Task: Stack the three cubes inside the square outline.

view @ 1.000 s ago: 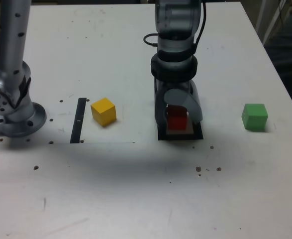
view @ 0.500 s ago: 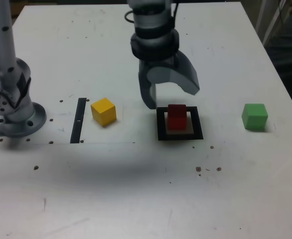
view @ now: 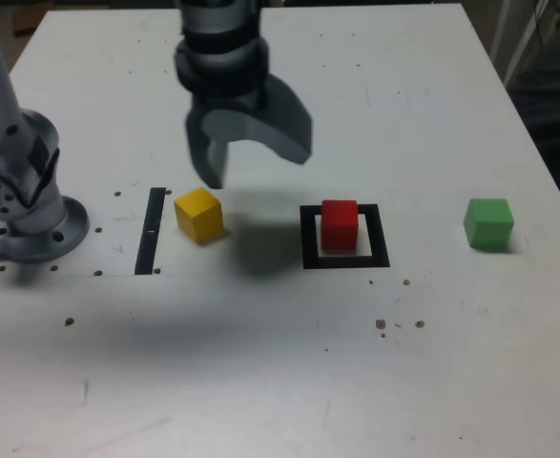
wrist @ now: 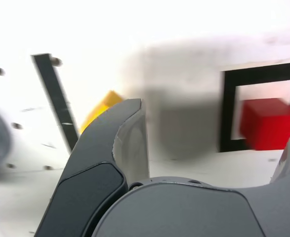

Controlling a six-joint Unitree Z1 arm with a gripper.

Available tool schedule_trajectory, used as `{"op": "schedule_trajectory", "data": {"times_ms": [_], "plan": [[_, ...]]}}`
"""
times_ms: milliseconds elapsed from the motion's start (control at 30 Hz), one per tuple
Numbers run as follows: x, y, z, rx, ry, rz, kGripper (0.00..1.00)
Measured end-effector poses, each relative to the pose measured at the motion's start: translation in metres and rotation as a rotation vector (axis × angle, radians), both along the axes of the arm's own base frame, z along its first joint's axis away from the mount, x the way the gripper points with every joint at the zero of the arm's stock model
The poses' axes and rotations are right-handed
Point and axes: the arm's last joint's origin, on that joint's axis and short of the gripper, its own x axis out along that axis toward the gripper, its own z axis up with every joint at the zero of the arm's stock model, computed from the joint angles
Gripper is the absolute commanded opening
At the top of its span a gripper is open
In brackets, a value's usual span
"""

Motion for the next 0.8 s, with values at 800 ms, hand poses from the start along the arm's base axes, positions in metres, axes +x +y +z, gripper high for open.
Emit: {"op": "schedule_trajectory", "data": {"times_ms": [800], "plan": [[-0.051,0.008,-0.011,0.095,0.182,-0.632,0.99]]}}
